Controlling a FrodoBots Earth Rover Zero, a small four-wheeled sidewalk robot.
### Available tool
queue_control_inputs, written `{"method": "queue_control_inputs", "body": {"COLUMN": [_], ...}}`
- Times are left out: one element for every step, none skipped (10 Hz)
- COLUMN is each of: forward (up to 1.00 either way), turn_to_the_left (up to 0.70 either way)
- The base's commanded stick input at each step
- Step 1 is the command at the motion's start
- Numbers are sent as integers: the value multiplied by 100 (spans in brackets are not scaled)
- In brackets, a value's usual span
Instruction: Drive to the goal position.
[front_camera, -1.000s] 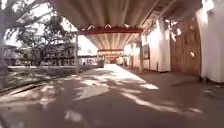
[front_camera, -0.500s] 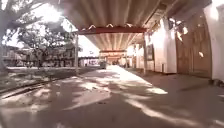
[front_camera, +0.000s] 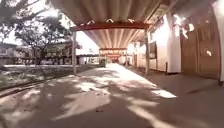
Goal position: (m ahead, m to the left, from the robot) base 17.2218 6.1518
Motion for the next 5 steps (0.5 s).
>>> {"method": "queue_control_inputs", "body": {"forward": [70, 70, 70, 70, 70], "turn_to_the_left": [0, 0, 0, 0, 0]}}
